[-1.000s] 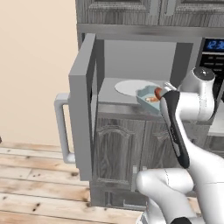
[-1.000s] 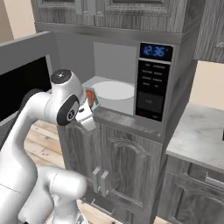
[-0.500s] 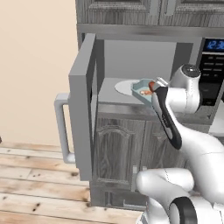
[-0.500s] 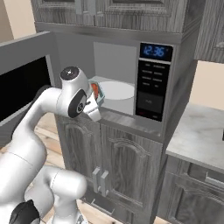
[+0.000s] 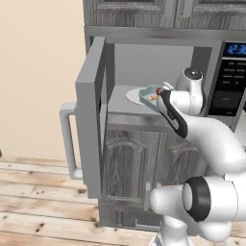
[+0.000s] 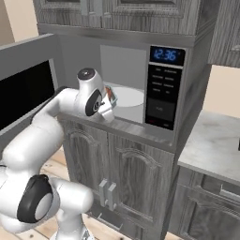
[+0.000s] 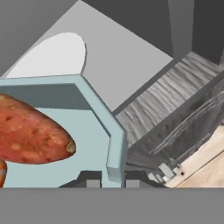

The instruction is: Place the tupperware containing the shrimp and sweet potato meal in the microwave. Close the microwave door and press the start button to reheat the meal.

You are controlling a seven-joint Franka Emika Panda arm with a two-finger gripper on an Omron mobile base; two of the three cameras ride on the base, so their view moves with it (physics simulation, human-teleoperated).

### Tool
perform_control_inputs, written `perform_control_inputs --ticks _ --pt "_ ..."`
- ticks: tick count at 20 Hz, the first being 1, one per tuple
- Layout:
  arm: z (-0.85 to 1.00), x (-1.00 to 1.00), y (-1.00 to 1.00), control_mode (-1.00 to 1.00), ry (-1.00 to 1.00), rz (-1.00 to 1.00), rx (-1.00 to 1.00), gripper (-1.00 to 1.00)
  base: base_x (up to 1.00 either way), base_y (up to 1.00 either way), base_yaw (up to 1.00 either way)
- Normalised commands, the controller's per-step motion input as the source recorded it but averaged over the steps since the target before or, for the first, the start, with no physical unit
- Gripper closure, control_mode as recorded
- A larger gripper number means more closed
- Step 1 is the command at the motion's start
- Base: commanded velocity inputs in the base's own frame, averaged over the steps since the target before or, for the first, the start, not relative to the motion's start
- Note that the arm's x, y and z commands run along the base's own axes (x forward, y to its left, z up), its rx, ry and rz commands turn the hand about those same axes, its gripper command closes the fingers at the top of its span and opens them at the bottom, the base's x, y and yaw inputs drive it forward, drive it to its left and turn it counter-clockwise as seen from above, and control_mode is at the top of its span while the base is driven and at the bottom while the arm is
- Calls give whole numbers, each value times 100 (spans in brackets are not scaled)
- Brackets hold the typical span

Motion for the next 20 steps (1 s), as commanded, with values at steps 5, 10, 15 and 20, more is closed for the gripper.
perform_control_inputs --ticks 5,10,15,20 --pt "-17 55 -16 -100 4 -2 0 100 0 0 0" --pt "-12 50 -21 -100 1 -3 0 100 0 0 0" --pt "-11 55 -8 -100 0 -3 0 100 0 0 0" --pt "-10 59 0 -100 0 -1 0 100 0 0 0"
